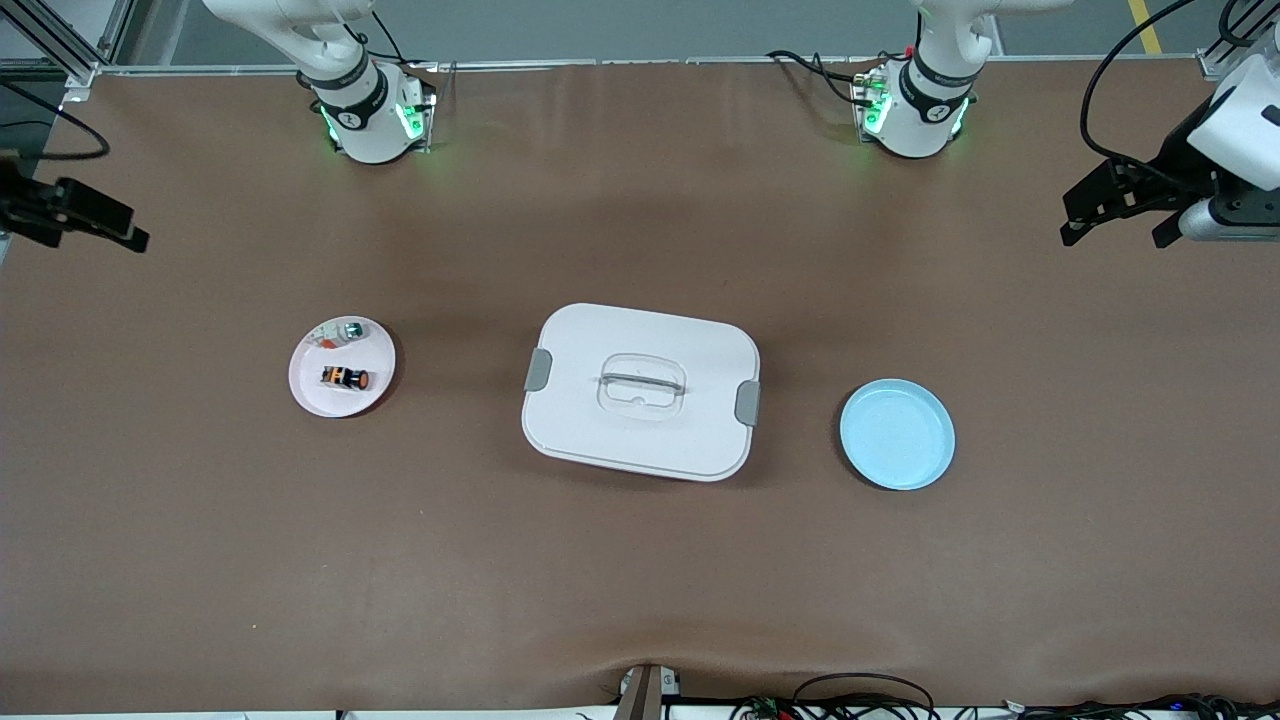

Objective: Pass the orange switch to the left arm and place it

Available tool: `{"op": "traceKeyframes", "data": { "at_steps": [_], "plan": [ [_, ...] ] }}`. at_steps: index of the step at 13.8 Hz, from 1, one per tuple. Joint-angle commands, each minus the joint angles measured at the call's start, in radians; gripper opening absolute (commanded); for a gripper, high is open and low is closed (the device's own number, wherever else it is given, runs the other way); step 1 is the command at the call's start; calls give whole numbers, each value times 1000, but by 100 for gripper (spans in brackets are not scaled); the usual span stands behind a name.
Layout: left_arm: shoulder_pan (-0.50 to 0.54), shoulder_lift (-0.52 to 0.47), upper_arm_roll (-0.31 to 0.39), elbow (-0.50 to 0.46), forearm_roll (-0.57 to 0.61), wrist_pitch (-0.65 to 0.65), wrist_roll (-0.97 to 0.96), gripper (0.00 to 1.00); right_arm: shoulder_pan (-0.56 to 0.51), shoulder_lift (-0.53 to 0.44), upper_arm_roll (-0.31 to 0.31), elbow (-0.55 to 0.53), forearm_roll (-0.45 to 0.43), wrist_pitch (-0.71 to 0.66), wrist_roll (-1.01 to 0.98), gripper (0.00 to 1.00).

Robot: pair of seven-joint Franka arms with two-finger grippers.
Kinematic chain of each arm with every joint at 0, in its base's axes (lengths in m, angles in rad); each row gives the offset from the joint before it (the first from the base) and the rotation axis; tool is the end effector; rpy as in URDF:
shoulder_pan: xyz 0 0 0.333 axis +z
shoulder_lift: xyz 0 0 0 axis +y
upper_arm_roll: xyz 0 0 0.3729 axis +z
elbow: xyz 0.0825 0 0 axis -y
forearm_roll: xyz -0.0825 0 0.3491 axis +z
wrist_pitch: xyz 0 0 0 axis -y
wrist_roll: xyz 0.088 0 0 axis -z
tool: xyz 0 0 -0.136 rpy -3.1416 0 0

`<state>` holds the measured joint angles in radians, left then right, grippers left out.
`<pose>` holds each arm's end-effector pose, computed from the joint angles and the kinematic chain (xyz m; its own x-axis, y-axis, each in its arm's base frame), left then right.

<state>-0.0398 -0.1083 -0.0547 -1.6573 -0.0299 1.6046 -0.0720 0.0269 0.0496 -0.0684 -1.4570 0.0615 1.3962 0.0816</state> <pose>0.4817 -0.0515 0.6718 0.9983 -0.0214 0.0535 -0.0229 -0.9993 0.0279 0.5164 -0.0111 0.6615 0.9871 -0.1121 -0.1141 -0.1182 -0.9918 -0.0488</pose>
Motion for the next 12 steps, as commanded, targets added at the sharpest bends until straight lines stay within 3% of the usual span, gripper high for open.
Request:
{"op": "traceKeyframes", "data": {
  "at_steps": [1, 9, 12],
  "plan": [
    [-6, 10, -1, 22, 24, -11, 18, 100, 2, -31, 2, -164, 0, 110, 38, 100],
    [-2, 10, -1, 22, 24, -9, 21, 100, -19, -66, -1, -517, 17, 421, 40, 100],
    [-2, 10, -1, 22, 24, -9, 21, 100, -22, -59, -1, -617, 66, 562, 38, 100]
  ]
}}
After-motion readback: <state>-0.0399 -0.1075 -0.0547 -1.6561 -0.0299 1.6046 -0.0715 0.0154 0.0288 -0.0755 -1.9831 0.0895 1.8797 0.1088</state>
